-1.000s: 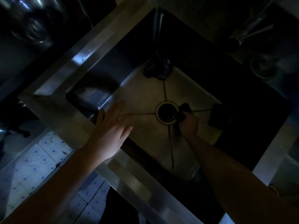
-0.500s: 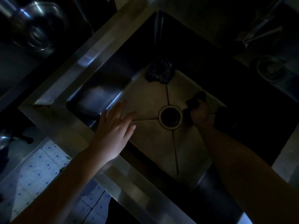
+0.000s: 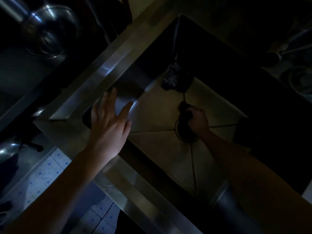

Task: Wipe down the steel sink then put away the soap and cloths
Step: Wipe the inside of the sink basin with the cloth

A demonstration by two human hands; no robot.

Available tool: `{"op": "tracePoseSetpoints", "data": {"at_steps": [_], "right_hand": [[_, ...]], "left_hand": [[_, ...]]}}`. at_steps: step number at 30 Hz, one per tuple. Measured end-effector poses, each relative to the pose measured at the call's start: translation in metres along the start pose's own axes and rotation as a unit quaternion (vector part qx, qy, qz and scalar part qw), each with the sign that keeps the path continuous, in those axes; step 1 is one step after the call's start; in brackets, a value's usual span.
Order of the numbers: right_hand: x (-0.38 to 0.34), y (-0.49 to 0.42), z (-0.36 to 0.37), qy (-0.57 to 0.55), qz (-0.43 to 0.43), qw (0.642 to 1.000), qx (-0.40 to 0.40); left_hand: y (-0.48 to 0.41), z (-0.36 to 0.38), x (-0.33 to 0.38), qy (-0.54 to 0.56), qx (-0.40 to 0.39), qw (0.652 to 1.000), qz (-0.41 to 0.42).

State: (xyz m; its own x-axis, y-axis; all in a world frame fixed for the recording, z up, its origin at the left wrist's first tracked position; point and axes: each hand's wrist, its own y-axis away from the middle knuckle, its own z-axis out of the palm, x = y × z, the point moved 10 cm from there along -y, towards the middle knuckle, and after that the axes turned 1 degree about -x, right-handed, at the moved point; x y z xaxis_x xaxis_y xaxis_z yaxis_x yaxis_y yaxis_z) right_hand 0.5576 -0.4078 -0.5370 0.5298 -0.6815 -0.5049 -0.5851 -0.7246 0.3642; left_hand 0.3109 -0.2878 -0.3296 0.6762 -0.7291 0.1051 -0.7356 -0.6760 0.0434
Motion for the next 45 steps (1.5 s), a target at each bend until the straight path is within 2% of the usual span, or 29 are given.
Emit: {"op": "tracePoseSetpoints", "data": {"at_steps": [3, 6, 10, 14, 18, 20, 21, 23, 26, 31, 35, 37, 41, 43, 45], "right_hand": [[0.009, -0.011, -0.018, -0.058, 0.093, 0.992, 0.070], [0.004, -0.024, -0.016, -0.044, 0.126, 0.989, 0.070], [-0.052, -0.021, 0.024, -0.030, 0.046, 0.998, -0.024], [-0.099, 0.020, 0.089, 0.008, -0.047, 0.986, -0.158], [-0.117, 0.073, 0.100, 0.038, -0.186, 0.967, -0.170], [-0.118, 0.094, 0.100, 0.076, -0.273, 0.947, -0.153], [-0.114, 0.103, 0.106, 0.107, -0.292, 0.934, -0.175], [-0.101, 0.111, 0.115, 0.144, -0.279, 0.921, -0.231], [-0.104, 0.101, 0.108, 0.086, -0.250, 0.933, -0.244], [-0.130, 0.054, 0.103, -0.002, -0.118, 0.972, -0.203], [-0.164, 0.013, 0.112, 0.046, -0.119, 0.979, -0.162], [-0.174, 0.003, 0.118, 0.038, -0.102, 0.980, -0.167], [-0.180, 0.018, 0.132, 0.037, -0.133, 0.970, -0.200], [-0.180, 0.042, 0.130, 0.055, -0.199, 0.960, -0.189], [-0.173, 0.071, 0.136, 0.109, -0.274, 0.935, -0.199]], "left_hand": [[-0.008, -0.002, -0.023, -0.023, -0.003, 0.999, -0.024], [-0.016, 0.001, -0.036, -0.028, -0.021, 0.999, -0.019], [-0.020, 0.002, -0.040, -0.023, -0.019, 1.000, -0.005], [-0.025, -0.004, -0.041, -0.004, -0.013, 1.000, 0.002], [-0.029, -0.007, -0.045, 0.026, -0.022, 0.999, -0.002], [-0.031, -0.012, -0.046, 0.039, -0.010, 0.999, 0.003], [-0.032, -0.016, -0.047, 0.049, -0.003, 0.999, 0.005], [-0.035, -0.024, -0.050, 0.066, 0.007, 0.998, 0.015], [-0.040, -0.031, -0.056, 0.063, 0.009, 0.997, 0.038], [-0.044, -0.021, -0.068, 0.030, -0.034, 0.998, 0.046], [-0.045, -0.018, -0.072, 0.022, -0.049, 0.997, 0.051], [-0.045, -0.018, -0.072, 0.025, -0.054, 0.997, 0.052], [-0.045, -0.014, -0.073, 0.030, -0.079, 0.995, 0.053], [-0.043, -0.009, -0.076, 0.027, -0.093, 0.994, 0.052], [-0.040, -0.010, -0.074, 0.041, -0.096, 0.993, 0.059]]}}
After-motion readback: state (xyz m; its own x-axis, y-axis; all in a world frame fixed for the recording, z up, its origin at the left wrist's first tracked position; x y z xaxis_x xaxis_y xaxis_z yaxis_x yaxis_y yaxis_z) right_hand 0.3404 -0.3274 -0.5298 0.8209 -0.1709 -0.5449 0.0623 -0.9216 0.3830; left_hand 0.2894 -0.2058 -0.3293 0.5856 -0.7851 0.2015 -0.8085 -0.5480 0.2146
